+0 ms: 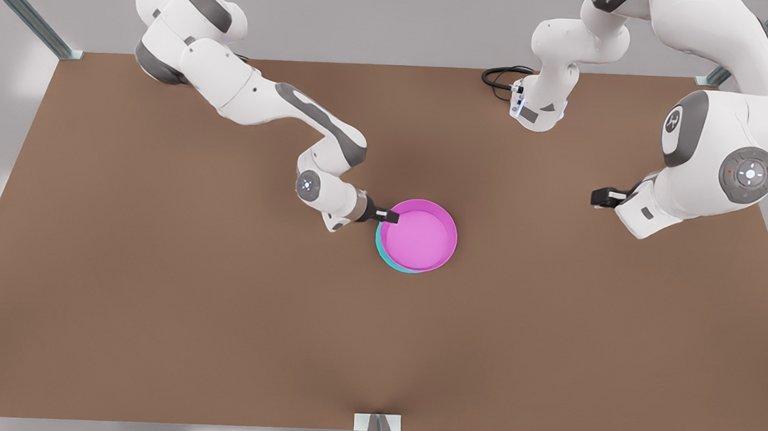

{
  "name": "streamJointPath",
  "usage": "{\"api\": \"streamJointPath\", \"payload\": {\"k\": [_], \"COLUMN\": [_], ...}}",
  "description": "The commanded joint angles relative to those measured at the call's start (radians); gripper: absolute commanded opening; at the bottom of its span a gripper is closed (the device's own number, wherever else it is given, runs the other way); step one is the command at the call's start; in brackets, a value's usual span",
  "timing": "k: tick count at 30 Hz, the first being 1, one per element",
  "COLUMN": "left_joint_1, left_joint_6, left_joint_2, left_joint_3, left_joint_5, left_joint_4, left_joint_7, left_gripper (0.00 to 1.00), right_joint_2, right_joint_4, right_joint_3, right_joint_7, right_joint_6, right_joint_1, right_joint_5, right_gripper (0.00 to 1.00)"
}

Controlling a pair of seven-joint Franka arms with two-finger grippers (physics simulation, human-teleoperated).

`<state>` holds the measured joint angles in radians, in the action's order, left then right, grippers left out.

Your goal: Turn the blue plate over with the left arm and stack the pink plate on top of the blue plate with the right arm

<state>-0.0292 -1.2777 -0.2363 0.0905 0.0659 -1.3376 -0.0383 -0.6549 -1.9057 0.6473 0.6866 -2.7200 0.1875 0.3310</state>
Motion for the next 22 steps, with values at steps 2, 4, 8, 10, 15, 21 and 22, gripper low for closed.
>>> {"api": "streamJointPath", "payload": {"k": [2,4,8,10,15,21,22], "left_joint_1": [0.000,-0.001,-0.001,-0.012,-0.012,-0.012,-0.012], "left_joint_6": [0.000,0.000,0.000,0.000,0.006,0.006,0.006], "left_joint_2": [0.000,0.002,0.002,0.002,0.003,0.002,0.002], "left_joint_3": [0.000,0.000,0.000,0.000,0.000,0.000,0.000], "left_joint_5": [0.000,0.000,0.000,0.000,0.000,0.000,0.000], "left_joint_4": [0.002,0.002,0.002,0.002,0.002,0.002,0.002], "left_joint_7": [0.000,0.000,0.002,0.008,0.009,0.009,0.009], "left_gripper": [1.00,1.00,1.00,1.00,1.00,1.00,1.00], "right_joint_2": [0.060,0.132,0.319,0.320,0.363,0.486,0.485], "right_joint_4": [-0.010,-0.036,0.160,0.370,0.519,0.384,0.384], "right_joint_3": [0.012,0.051,0.092,0.092,-0.691,-0.721,-0.719], "right_joint_7": [0.002,0.002,-0.337,-0.473,-0.505,-0.593,-0.595], "right_joint_6": [0.071,0.150,0.704,0.957,1.212,1.115,1.115], "right_joint_1": [-0.013,-0.068,-0.497,-0.684,-0.183,-0.134,-0.131], "right_joint_5": [0.003,0.011,-0.003,-0.352,-0.237,-0.288,-0.296], "right_gripper": [1.00,1.00,1.00,1.00,1.00,1.00,1.00]}}
